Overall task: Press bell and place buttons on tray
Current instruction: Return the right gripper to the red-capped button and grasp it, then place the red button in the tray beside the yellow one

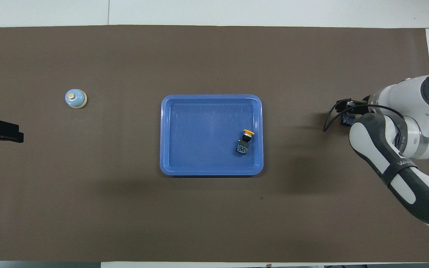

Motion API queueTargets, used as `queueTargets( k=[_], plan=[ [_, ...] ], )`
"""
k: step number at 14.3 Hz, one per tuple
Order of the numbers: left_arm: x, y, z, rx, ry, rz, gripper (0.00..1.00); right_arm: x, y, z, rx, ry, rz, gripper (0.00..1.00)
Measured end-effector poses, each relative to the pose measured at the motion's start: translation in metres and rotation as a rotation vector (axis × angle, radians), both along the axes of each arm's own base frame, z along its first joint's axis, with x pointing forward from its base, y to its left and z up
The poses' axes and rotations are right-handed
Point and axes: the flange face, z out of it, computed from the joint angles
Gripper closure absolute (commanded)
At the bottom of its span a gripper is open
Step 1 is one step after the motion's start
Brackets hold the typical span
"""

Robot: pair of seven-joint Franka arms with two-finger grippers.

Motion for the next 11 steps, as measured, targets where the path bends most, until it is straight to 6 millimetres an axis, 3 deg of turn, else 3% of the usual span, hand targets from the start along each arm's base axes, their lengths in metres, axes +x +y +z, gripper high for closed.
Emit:
queueTargets(
  k=[2,3,5,11],
  plan=[
    [0.0000,0.0000,0.0000,0.000,0.000,0.000,0.00,-0.0041,-0.0011,-0.0078,-0.002,-0.010,0.014,0.06],
    [0.0000,0.0000,0.0000,0.000,0.000,0.000,0.00,-0.0048,-0.0011,-0.0089,-0.002,-0.010,0.014,0.22],
    [0.0000,0.0000,0.0000,0.000,0.000,0.000,0.00,-0.0056,-0.0012,-0.0099,-0.002,-0.009,0.014,0.97],
    [0.0000,0.0000,0.0000,0.000,0.000,0.000,0.00,-0.0055,0.0014,-0.0084,-0.001,-0.007,0.018,1.00]
  ],
)
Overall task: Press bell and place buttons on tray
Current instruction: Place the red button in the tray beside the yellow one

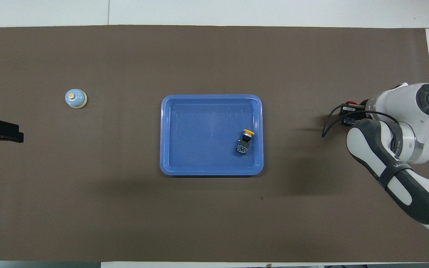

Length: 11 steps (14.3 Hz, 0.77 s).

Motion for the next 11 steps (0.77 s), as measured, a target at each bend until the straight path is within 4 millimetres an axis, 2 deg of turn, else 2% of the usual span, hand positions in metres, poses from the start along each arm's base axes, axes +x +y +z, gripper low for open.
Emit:
queueTargets(
  k=[2,4,5,6,8,9,11],
  plan=[
    [0.000,0.000,0.000,0.000,0.000,0.000,0.00,0.007,0.007,0.015,0.003,0.024,0.012,1.00],
    [0.000,0.000,0.000,0.000,0.000,0.000,0.00,0.022,0.029,0.053,0.010,0.063,0.023,1.00],
    [0.000,0.000,0.000,0.000,0.000,0.000,0.00,0.029,0.049,0.076,0.013,0.079,0.012,1.00],
    [0.000,0.000,0.000,0.000,0.000,0.000,0.00,0.034,0.077,0.099,0.014,0.091,-0.001,1.00],
    [0.000,0.000,0.000,0.000,0.000,0.000,0.00,0.036,0.148,0.136,0.015,0.102,-0.013,1.00],
    [0.000,0.000,0.000,0.000,0.000,0.000,0.00,0.030,0.190,0.148,0.015,0.103,-0.010,1.00],
    [0.000,0.000,0.000,0.000,0.000,0.000,0.00,0.014,0.264,0.158,0.014,0.103,0.007,1.00]
  ],
)
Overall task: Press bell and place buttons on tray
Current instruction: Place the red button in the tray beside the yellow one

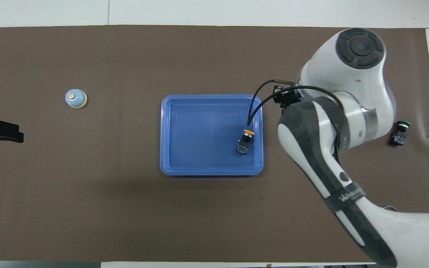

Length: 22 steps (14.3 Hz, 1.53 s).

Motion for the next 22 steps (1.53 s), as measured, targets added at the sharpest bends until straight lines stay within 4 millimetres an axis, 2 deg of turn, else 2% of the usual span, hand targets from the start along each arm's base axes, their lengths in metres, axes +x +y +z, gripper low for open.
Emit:
queueTargets(
  k=[2,4,6,8,11,16,17,18,20,22],
  plan=[
    [0.000,0.000,0.000,0.000,0.000,0.000,0.00,-0.018,0.053,-0.003,0.000,0.001,0.002,1.00],
    [0.000,0.000,0.000,0.000,0.000,0.000,0.00,-0.034,0.096,-0.012,-0.004,0.010,-0.003,1.00],
    [0.000,0.000,0.000,0.000,0.000,0.000,0.00,-0.045,0.136,-0.031,-0.002,0.007,-0.015,1.00],
    [0.000,0.000,0.000,0.000,0.000,0.000,0.00,-0.048,0.162,-0.059,0.012,-0.012,-0.028,1.00],
    [0.000,0.000,0.000,0.000,0.000,0.000,0.00,-0.046,0.178,-0.103,0.020,-0.018,-0.027,1.00],
    [0.000,0.000,0.000,0.000,0.000,0.000,0.00,-0.060,0.170,-0.155,0.043,-0.048,-0.037,1.00],
    [0.000,0.000,0.000,0.000,0.000,0.000,0.00,-0.064,0.168,-0.157,0.054,-0.062,-0.044,0.47],
    [0.000,0.000,0.000,0.000,0.000,0.000,0.00,-0.068,0.166,-0.155,0.051,-0.057,-0.055,0.00],
    [0.000,0.000,0.000,0.000,0.000,0.000,0.00,-0.074,0.163,-0.154,0.030,-0.030,-0.089,0.00],
    [0.000,0.000,0.000,0.000,0.000,0.000,0.00,-0.071,0.162,-0.139,0.013,-0.012,-0.128,0.00]
  ],
)
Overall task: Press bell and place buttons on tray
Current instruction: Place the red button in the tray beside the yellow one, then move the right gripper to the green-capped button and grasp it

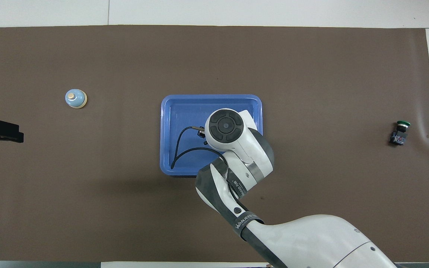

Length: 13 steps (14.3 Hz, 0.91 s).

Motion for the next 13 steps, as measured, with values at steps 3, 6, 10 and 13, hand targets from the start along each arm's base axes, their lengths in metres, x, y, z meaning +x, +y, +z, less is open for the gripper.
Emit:
queueTargets(
  k=[3,6,10,13],
  plan=[
    [0.000,0.000,0.000,0.000,0.000,0.000,0.00,0.020,-0.024,0.059,-0.014,0.006,-0.056,0.00],
    [0.000,0.000,0.000,0.000,0.000,0.000,0.00,0.043,-0.095,0.126,-0.015,0.002,-0.105,0.00],
    [0.000,0.000,0.000,0.000,0.000,0.000,0.00,0.071,-0.228,0.164,-0.026,0.018,-0.103,0.00],
    [0.000,0.000,0.000,0.000,0.000,0.000,0.00,0.084,-0.327,0.152,-0.030,0.046,-0.072,0.00]
  ],
)
